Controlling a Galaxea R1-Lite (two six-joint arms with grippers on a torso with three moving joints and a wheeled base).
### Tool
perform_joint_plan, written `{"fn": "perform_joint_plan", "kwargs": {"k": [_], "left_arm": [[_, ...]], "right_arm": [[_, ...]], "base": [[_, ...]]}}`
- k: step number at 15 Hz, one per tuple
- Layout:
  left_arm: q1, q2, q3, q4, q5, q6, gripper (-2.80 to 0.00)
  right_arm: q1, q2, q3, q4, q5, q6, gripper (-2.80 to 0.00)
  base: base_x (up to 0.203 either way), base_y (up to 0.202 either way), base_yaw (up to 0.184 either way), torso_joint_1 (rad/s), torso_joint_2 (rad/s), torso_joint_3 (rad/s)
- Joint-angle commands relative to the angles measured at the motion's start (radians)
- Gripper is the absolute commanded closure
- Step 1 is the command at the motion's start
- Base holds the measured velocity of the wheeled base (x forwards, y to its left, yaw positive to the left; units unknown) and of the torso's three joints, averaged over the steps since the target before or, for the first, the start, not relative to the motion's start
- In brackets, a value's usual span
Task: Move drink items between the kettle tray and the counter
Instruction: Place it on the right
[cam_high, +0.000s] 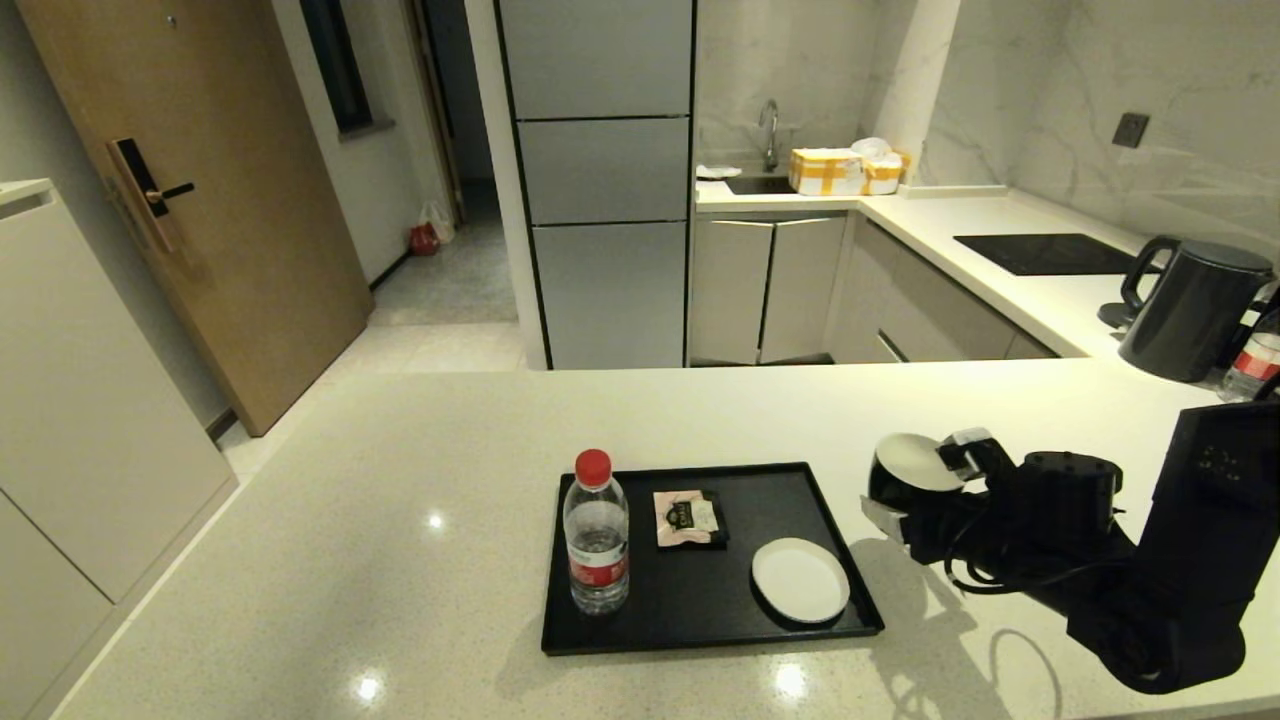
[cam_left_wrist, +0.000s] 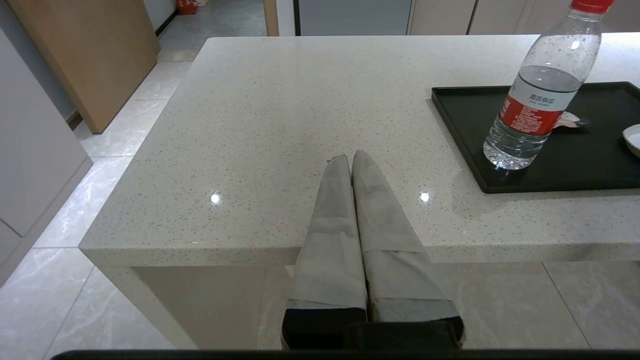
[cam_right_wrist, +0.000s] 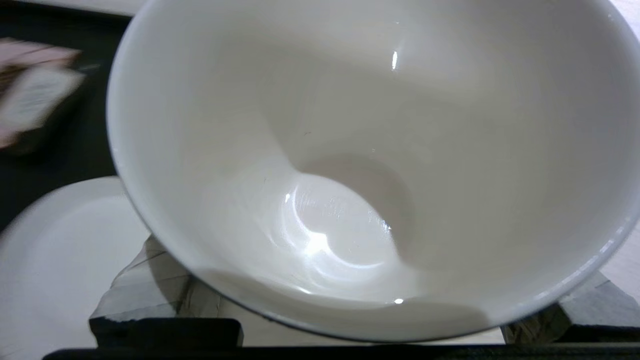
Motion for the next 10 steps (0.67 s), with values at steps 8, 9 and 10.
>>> {"fn": "perform_joint_plan", "kwargs": {"k": [8, 9, 10], "left_arm": [[0.000, 0.000, 0.000, 0.000, 0.000, 0.000, 0.00], [-0.001, 0.000, 0.000, 0.000, 0.000, -0.002, 0.00], [0.000, 0.000, 0.000, 0.000, 0.000, 0.000, 0.00]], "right_arm": [[-0.117, 0.171, -0.078, -0.014, -0.032, 0.001, 0.00], [-0.117, 0.179, -0.079, -0.015, -0.033, 0.000, 0.00], [-0.117, 0.180, -0.081, -0.015, -0.033, -0.001, 0.00]], "base": [[0.000, 0.000, 0.000, 0.000, 0.00, 0.000], [0.000, 0.000, 0.000, 0.000, 0.00, 0.000], [0.000, 0.000, 0.000, 0.000, 0.00, 0.000]]}}
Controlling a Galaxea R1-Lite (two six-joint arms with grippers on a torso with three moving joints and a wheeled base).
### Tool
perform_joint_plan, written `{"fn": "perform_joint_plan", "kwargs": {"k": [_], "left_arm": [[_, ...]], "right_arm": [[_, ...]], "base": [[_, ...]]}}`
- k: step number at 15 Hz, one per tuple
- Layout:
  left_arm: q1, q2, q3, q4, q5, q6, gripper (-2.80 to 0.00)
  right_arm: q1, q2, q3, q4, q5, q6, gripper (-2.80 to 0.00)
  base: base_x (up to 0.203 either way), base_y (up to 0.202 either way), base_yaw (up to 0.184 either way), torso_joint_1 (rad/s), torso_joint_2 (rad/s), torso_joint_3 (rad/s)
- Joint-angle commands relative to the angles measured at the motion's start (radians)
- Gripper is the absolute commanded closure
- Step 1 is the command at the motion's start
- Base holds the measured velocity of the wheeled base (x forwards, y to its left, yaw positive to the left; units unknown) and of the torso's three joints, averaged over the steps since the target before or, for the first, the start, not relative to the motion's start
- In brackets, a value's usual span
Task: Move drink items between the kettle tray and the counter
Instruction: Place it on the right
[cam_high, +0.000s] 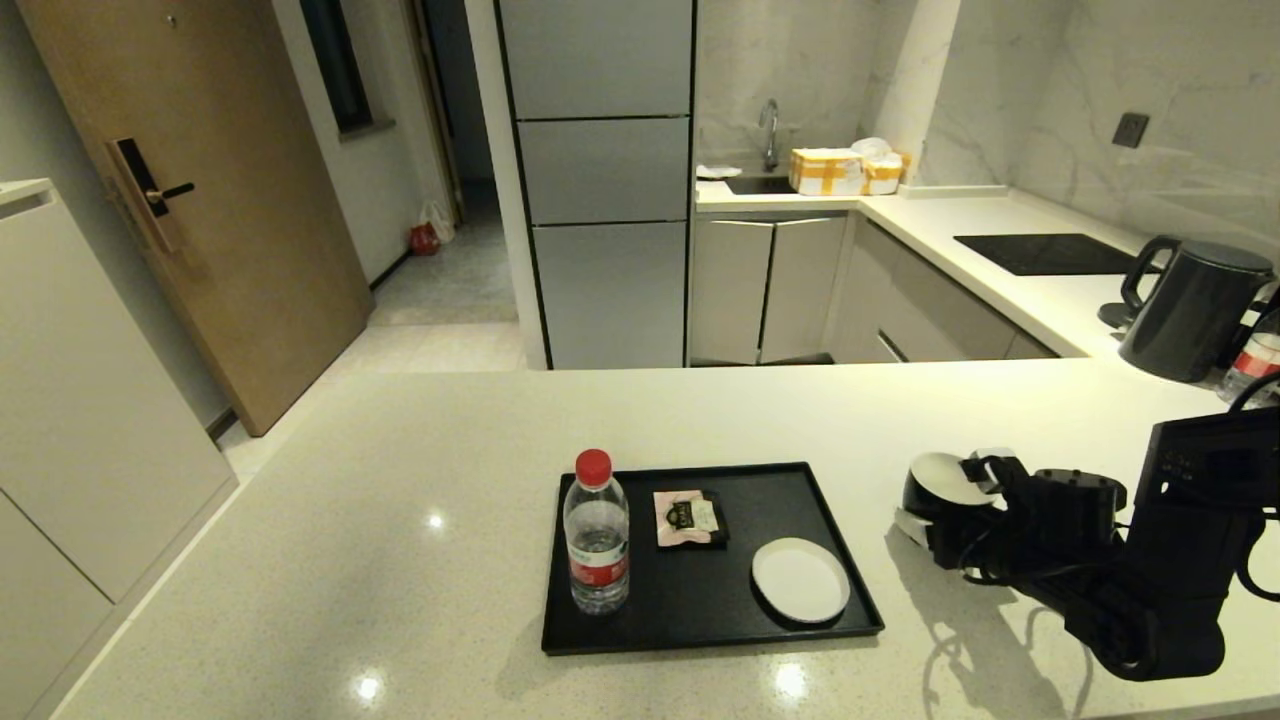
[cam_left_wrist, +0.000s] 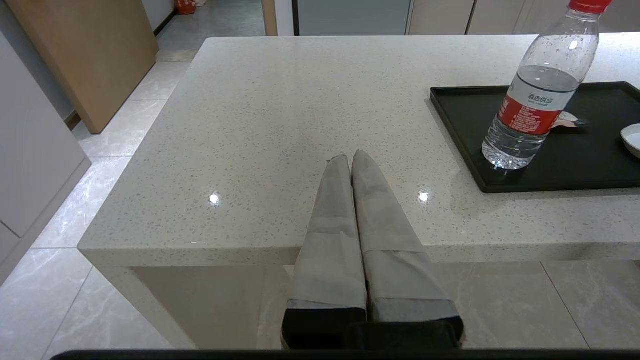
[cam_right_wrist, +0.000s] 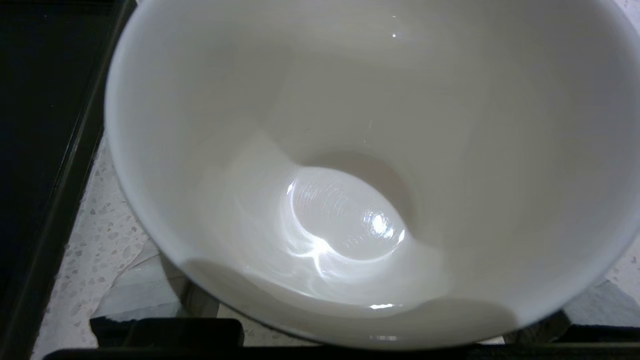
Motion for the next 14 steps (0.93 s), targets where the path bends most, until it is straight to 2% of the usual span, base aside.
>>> {"fn": "perform_joint_plan", "kwargs": {"k": [1, 14], "left_arm": [[0.000, 0.000, 0.000, 0.000, 0.000, -0.001, 0.00], [0.000, 0.000, 0.000, 0.000, 0.000, 0.000, 0.00]], "right_arm": [[0.000, 0.024, -0.002, -0.013, 0.001, -0.001, 0.00], [-0.001, 0.025, 0.022, -0.051, 0.000, 0.001, 0.00]], "base": [[0.000, 0.000, 0.000, 0.000, 0.00, 0.000], [0.000, 0.000, 0.000, 0.000, 0.00, 0.000]]}}
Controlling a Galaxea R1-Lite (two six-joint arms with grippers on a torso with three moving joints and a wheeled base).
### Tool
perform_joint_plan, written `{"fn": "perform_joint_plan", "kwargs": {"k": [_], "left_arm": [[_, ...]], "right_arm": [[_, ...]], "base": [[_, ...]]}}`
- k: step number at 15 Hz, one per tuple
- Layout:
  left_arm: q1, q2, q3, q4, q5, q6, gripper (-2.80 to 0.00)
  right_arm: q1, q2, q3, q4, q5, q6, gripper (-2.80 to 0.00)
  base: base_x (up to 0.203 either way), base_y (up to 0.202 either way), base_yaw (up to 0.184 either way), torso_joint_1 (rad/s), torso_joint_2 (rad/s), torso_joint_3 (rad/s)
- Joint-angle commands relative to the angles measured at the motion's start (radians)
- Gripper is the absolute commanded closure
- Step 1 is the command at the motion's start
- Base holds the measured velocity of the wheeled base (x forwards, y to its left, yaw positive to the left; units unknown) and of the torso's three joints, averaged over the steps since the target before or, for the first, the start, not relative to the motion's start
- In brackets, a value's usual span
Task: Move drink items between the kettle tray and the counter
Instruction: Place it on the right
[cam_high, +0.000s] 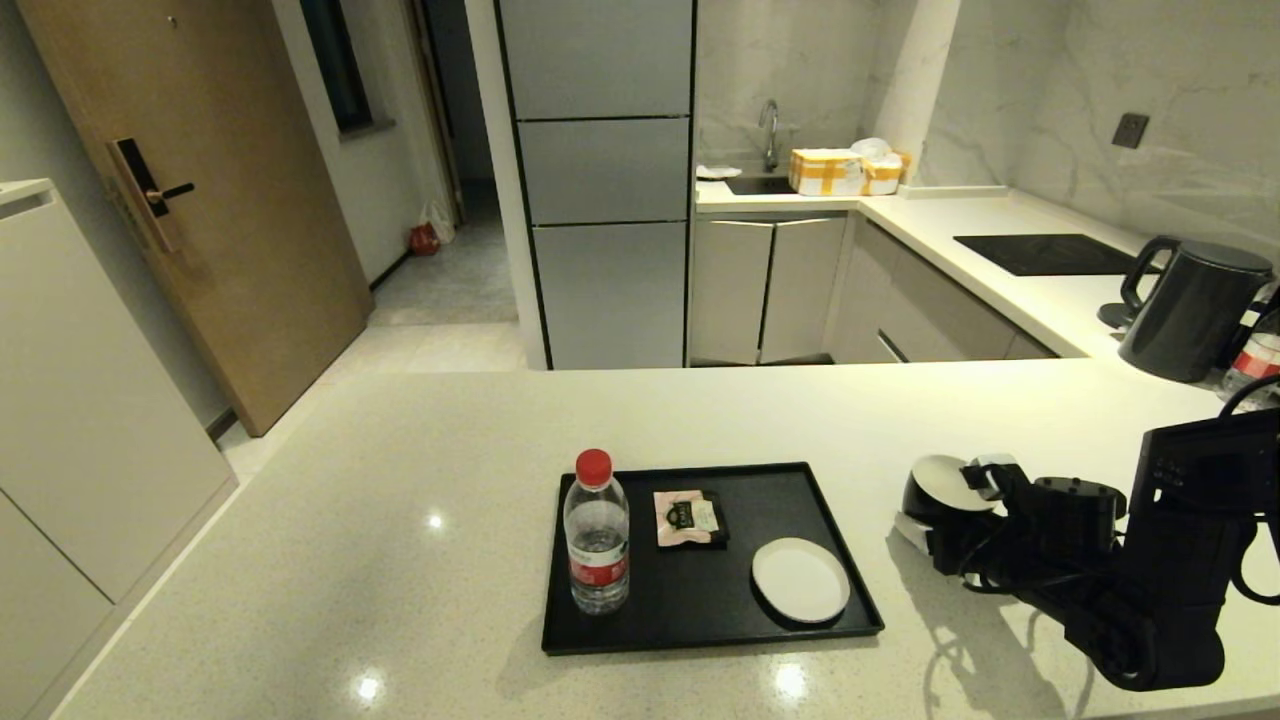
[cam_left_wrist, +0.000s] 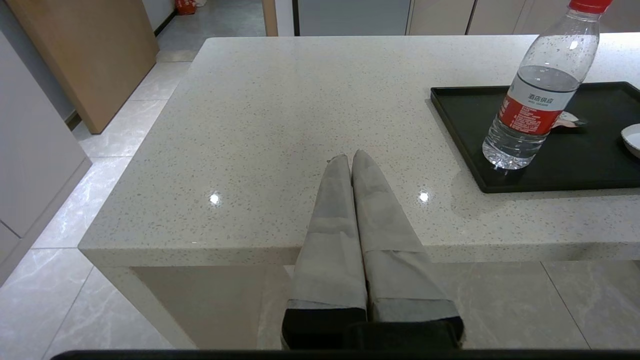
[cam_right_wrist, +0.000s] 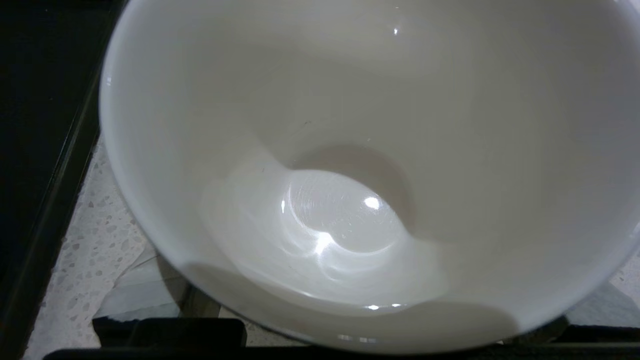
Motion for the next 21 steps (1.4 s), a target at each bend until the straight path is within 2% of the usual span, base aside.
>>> {"fn": "perform_joint_plan", "kwargs": {"k": [1, 21], "left_arm": [[0.000, 0.000, 0.000, 0.000, 0.000, 0.000, 0.00], [0.000, 0.000, 0.000, 0.000, 0.000, -0.001, 0.00]], "right_arm": [[0.001, 0.007, -0.001, -0.012, 0.001, -0.001, 0.00], [0.000, 0.000, 0.012, -0.033, 0.003, 0.000, 0.00]], "base": [[0.000, 0.000, 0.000, 0.000, 0.00, 0.000], [0.000, 0.000, 0.000, 0.000, 0.00, 0.000]]}}
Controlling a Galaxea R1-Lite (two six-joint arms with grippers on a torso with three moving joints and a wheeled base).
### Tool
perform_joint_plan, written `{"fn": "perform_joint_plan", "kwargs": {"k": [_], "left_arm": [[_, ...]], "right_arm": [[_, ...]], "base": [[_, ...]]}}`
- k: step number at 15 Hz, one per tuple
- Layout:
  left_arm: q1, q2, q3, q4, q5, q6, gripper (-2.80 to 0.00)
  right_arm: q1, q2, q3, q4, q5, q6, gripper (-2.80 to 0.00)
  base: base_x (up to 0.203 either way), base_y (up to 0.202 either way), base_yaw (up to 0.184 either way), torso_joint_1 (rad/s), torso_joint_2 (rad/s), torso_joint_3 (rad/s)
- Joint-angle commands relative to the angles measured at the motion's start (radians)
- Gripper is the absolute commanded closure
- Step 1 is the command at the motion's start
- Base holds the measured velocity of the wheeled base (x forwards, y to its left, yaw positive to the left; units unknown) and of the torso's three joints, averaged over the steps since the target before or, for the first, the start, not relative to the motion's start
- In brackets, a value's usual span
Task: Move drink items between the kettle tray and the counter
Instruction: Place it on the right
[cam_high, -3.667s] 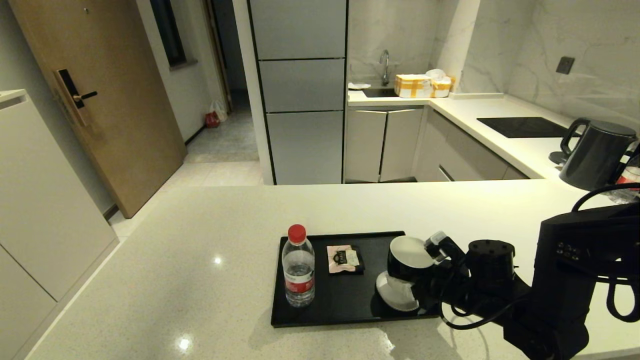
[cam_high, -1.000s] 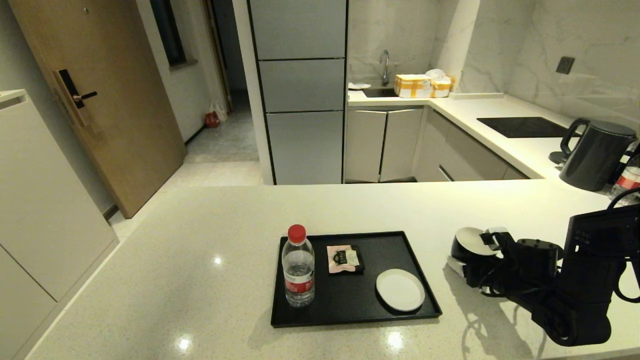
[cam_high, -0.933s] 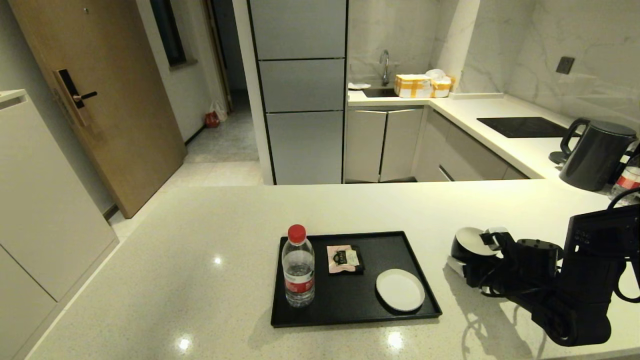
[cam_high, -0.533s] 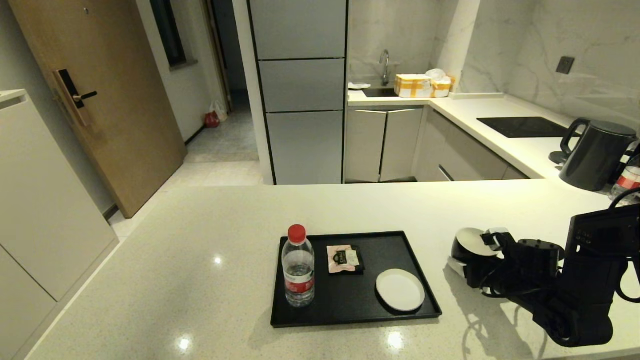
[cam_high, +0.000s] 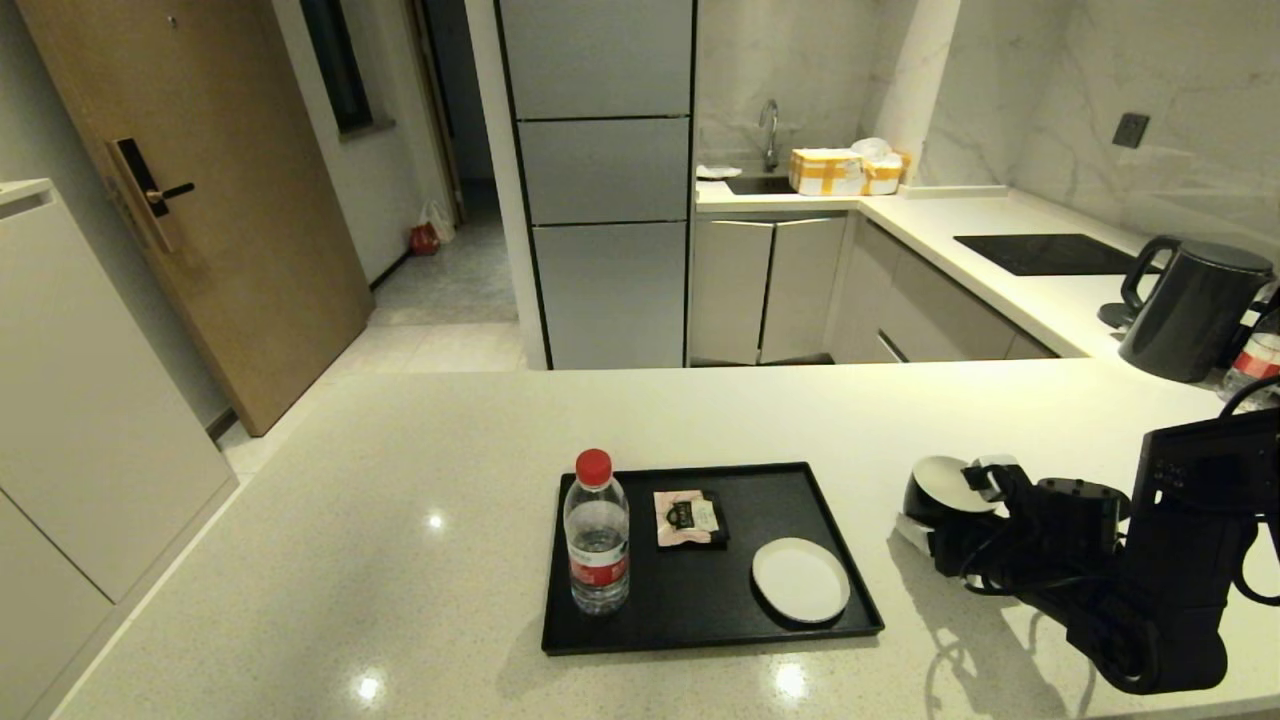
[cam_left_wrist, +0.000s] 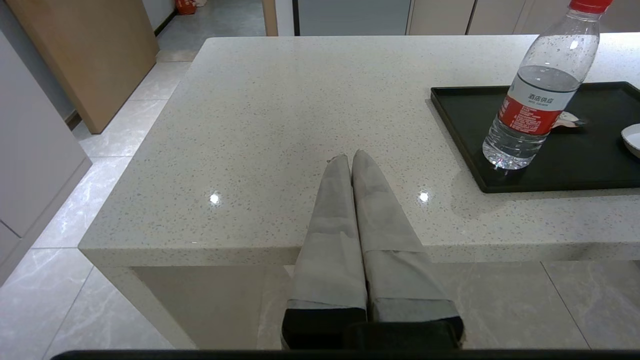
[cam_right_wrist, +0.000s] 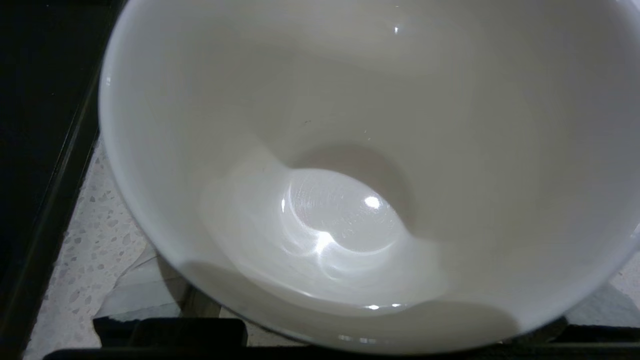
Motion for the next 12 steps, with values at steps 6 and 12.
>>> {"fn": "perform_joint_plan", "kwargs": {"k": [6, 12], "left_arm": [[0.000, 0.000, 0.000, 0.000, 0.000, 0.000, 0.00], [0.000, 0.000, 0.000, 0.000, 0.000, 0.000, 0.00]], "right_arm": [[0.000, 0.004, -0.002, -0.010, 0.001, -0.001, 0.00], [0.000, 0.010, -0.002, -0.021, 0.001, -0.001, -2.80]], "base": [[0.000, 0.000, 0.000, 0.000, 0.00, 0.000], [0.000, 0.000, 0.000, 0.000, 0.00, 0.000]]}}
